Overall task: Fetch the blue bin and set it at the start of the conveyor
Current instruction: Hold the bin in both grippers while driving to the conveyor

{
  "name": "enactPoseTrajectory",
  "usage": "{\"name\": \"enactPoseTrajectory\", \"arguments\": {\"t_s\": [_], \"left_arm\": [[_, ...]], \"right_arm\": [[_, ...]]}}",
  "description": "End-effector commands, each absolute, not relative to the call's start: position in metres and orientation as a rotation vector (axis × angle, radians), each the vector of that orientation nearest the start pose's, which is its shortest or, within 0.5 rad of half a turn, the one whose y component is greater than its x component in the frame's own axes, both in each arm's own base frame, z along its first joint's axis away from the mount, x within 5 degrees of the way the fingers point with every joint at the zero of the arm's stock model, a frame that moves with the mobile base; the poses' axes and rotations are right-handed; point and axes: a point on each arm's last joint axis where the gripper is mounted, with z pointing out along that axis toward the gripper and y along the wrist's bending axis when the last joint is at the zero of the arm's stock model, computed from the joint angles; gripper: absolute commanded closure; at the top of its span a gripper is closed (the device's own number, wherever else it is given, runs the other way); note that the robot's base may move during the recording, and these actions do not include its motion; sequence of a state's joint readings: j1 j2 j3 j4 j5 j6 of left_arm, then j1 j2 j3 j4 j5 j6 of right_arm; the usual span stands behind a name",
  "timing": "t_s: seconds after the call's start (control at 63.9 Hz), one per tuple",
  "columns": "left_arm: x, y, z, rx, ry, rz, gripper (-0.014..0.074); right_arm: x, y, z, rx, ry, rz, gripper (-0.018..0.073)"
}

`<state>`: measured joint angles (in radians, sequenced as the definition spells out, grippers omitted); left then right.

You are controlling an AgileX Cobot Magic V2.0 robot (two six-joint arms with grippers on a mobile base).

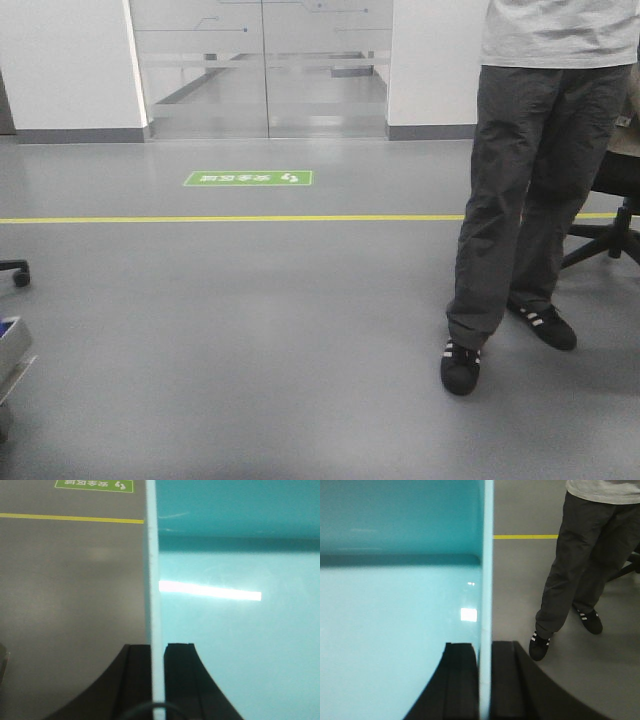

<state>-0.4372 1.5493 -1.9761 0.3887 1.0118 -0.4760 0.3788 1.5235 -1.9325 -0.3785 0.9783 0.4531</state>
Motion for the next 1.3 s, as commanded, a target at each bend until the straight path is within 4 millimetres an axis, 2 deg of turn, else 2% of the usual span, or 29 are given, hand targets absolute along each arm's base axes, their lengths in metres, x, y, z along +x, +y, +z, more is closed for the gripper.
{"name": "enactPoseTrajectory", "arguments": {"t_s": [0.0, 1.283], "left_arm": [[0.2931, -0.1047, 0.5233, -0.017, 1.935, -0.114, 0.0708], [0.2933, -0.1037, 0.5237, -0.017, 1.929, -0.096, 0.0708]], "right_arm": [[0.2988, 0.0845, 0.5179, 0.04, 1.931, 0.044, 0.0721], [0.2998, 0.0858, 0.521, 0.029, 1.896, 0.059, 0.0721]]}}
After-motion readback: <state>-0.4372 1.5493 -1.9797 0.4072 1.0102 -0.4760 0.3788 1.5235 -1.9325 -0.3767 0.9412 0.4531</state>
